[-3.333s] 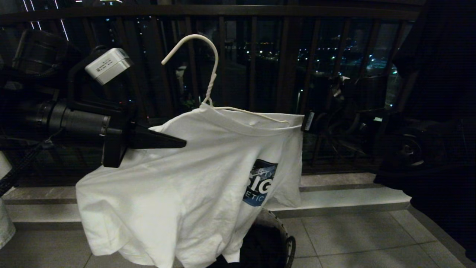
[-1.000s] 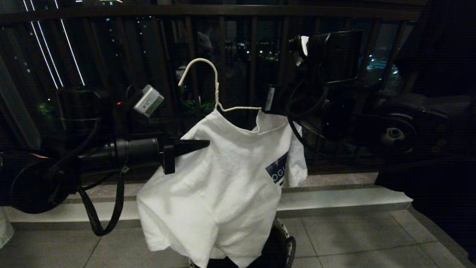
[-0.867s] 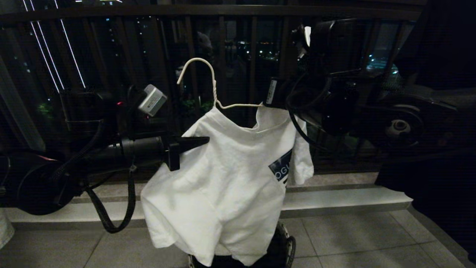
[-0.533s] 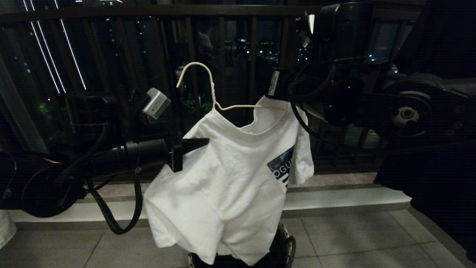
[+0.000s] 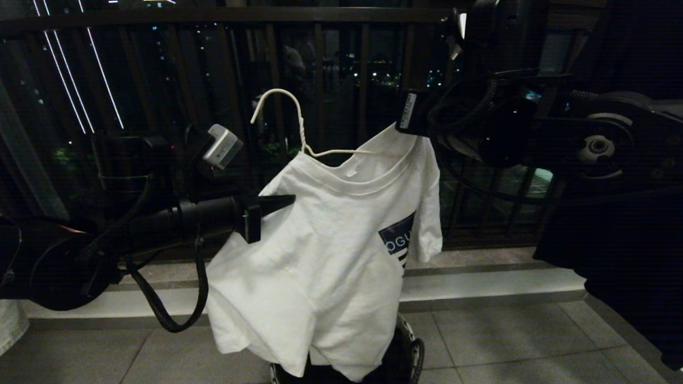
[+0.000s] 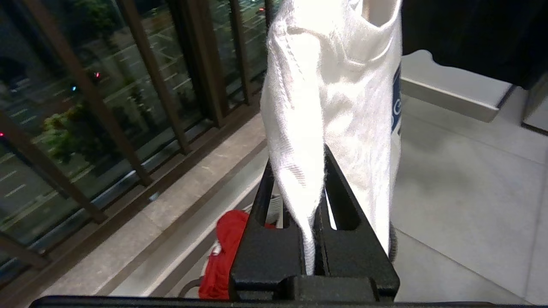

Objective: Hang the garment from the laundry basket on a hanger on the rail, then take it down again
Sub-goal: Hang the clothes on the clothes rack

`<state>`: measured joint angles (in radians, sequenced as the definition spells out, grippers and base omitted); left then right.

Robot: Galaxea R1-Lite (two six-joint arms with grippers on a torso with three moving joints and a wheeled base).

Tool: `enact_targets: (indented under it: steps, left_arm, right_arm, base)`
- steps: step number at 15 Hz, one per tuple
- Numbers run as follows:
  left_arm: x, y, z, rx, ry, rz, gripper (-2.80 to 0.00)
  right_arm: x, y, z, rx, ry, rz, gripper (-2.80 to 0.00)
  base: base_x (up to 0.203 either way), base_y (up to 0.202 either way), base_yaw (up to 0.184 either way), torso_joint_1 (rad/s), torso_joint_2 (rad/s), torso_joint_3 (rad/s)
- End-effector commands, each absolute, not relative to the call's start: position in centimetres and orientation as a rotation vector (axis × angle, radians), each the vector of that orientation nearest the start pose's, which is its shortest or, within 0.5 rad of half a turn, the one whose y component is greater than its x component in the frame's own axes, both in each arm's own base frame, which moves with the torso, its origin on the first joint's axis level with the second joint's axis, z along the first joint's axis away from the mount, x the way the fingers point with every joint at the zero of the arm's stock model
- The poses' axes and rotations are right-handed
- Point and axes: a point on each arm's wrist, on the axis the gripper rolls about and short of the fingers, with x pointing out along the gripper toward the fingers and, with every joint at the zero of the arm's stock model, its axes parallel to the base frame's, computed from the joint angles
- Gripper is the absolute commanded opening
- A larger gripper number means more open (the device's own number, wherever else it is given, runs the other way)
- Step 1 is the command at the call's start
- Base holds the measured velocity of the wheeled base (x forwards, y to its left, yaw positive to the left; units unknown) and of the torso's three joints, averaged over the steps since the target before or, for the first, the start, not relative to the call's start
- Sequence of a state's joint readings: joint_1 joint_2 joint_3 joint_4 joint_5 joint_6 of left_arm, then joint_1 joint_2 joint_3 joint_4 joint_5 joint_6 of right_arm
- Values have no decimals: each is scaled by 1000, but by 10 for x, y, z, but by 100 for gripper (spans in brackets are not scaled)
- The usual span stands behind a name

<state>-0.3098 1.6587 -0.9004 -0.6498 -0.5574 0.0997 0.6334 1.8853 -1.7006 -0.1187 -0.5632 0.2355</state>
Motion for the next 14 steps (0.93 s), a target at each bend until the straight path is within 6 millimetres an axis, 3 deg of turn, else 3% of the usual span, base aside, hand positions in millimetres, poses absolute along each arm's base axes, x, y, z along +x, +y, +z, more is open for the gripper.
enact_targets:
  steps: [1,14]
  left_arm:
    - [287,-104,221,92,64,-874,-280]
    - [298,-134,206,107,30,-791,-280]
  right_arm:
    - [310,214,321,198,63,59,-280]
    - [284,274,300,161,113,171,-280]
  base:
    - [0,0,0,0,0,0]
    - [0,0,0,0,0,0]
